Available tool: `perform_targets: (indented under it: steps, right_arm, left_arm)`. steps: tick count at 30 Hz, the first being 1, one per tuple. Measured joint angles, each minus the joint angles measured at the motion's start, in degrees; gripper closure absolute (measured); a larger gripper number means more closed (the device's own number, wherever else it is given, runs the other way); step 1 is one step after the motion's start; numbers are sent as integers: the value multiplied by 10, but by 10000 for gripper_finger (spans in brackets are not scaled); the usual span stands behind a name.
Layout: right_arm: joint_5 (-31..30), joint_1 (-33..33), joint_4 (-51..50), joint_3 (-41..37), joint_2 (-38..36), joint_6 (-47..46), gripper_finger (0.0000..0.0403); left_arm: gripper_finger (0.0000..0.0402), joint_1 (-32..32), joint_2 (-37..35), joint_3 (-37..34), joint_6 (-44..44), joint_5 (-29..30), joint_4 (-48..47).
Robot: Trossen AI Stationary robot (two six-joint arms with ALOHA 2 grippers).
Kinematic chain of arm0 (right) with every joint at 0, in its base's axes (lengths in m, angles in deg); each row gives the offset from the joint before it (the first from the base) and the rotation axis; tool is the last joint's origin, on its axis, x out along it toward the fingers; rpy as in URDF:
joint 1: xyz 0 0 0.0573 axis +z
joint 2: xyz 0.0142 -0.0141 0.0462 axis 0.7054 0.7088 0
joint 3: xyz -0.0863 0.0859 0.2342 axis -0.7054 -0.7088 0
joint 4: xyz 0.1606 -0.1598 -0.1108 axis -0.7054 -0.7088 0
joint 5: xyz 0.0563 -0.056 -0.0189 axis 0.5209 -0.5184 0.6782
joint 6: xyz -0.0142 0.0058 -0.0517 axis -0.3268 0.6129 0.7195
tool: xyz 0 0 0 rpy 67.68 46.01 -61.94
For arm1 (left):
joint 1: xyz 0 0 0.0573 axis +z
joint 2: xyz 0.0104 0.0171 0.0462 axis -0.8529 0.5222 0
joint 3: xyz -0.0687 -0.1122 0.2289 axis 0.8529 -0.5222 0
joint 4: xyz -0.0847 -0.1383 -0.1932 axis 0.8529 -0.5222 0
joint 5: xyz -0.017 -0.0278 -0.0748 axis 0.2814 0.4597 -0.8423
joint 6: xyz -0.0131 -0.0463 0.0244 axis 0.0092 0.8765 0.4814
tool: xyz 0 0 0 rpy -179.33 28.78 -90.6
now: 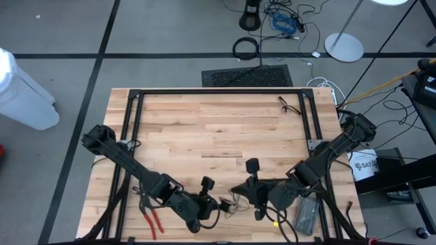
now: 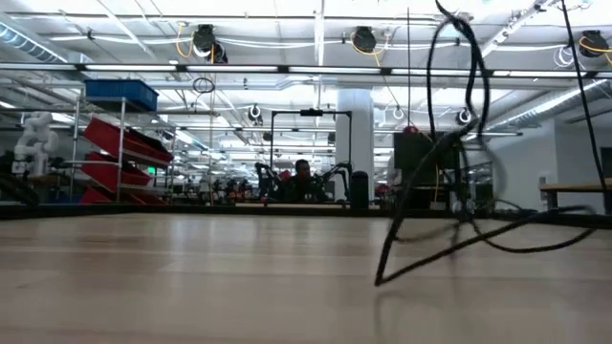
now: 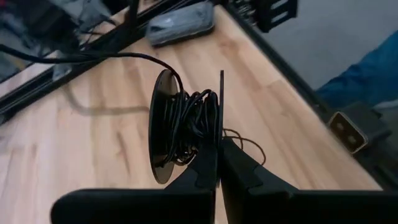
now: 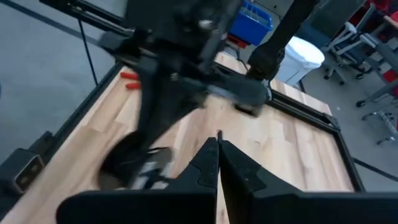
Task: Coil cords
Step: Coil the black wire onto the black spool
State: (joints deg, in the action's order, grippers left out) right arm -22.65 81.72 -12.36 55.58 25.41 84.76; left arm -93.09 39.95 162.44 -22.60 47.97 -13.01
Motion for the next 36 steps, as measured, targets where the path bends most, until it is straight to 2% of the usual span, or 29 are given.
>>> perform_targets:
  steps: [5, 11, 16, 25, 36]
  right_arm:
    - [1, -12, 15, 0, -1, 34, 403]
    - [4, -23, 49, 0, 0, 77, 403]
    - [7, -31, 45, 0, 0, 67, 403]
    - [73, -60, 46, 0, 0, 44, 403]
    - [151, -69, 50, 0, 31, 3, 403]
  left_arm:
    - [394, 0, 8, 0, -18, -33, 18]
    - [394, 0, 11, 0, -29, -43, 40]
    - [394, 0, 11, 0, -58, -49, 63]
    - [394, -2, 11, 0, -114, -87, 140]
    - [394, -6, 11, 0, -170, -94, 167]
